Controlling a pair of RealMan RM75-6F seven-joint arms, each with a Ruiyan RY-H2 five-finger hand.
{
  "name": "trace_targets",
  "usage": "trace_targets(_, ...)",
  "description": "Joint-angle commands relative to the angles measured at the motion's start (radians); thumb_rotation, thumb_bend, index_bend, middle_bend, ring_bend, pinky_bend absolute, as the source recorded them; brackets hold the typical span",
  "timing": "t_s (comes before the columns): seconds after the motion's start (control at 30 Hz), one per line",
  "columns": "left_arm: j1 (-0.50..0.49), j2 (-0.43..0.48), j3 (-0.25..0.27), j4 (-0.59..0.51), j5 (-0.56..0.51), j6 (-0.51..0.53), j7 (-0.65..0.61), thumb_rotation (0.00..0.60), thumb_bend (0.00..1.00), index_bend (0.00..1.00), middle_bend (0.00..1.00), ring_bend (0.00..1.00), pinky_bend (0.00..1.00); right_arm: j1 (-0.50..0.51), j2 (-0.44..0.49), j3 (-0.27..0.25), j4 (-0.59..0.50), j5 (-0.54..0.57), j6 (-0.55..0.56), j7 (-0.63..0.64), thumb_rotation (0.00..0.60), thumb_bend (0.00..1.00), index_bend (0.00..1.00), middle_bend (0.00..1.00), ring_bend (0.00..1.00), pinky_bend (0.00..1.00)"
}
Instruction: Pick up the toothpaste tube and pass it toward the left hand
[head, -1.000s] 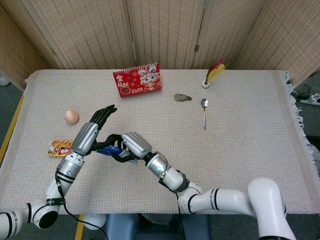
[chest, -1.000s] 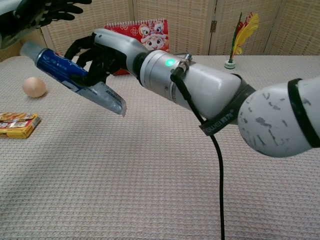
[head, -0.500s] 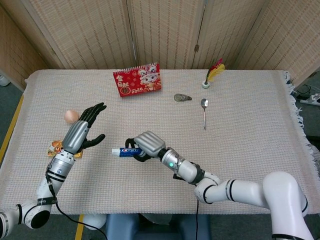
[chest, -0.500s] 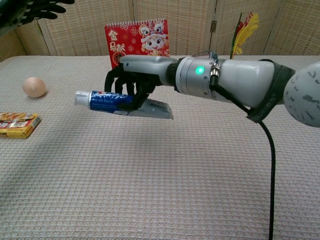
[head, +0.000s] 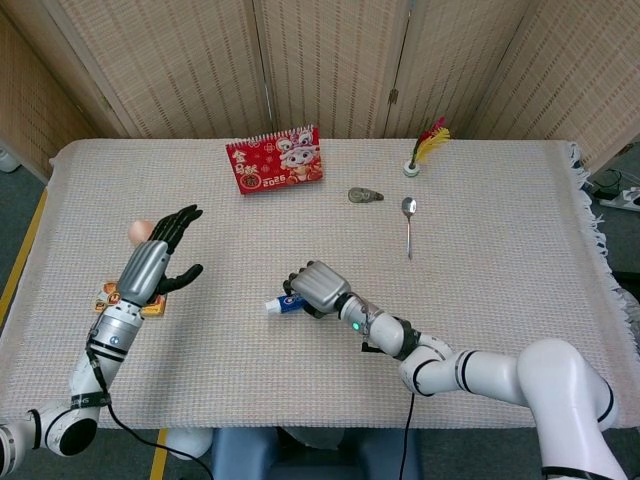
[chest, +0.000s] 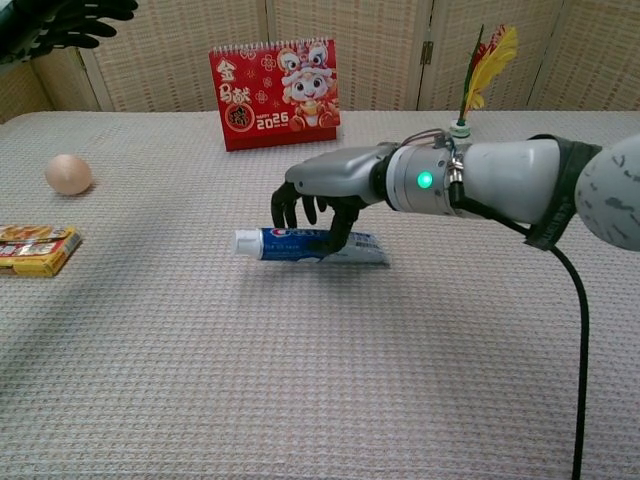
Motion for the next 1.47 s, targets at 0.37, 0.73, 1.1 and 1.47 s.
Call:
trace_targets(0.37,0.038,0.056,0.004,0.023,-0.079,-0.002,0.071,0.006,0.13,0.07,0.06,0.05,0.0,-0.125,0.273,-0.006,-0.301,0.115,0.196,-0.081,0.6,0.79,0.0,0.07,0.16,0.14)
trace_targets(0.73,0.126,0.095,0.025,0.03,-0.105,0.147,0.252,0.6,0.27,0.13,0.11,0.1,0.0,-0.405,0.535,-0.095,-0.515,0.036,0.493,-0.02,0.6,0.6,0.0,0.02,0.1,0.09)
trace_targets(1.1,0.257,0.146,0.094,-0.082,-0.072,0.306,0.4,0.6,0.27,0.13,0.11,0.1,0.0,-0.665,0.613,-0.171,-0.518,-0.135,0.766,0.098,0.6,0.6,0.0,0.02,0.09,0.05)
trace_targets(1.47,0.346,0.138,0.16,-0.164,-0.032,0.368,0.468,0.6,0.27,0.12,0.11,0.1,0.0,-0.83,0.627,-0.196,-0.535,-0.246,0.929,0.13,0.6,0.6,0.0,0.06,0.11,0.05)
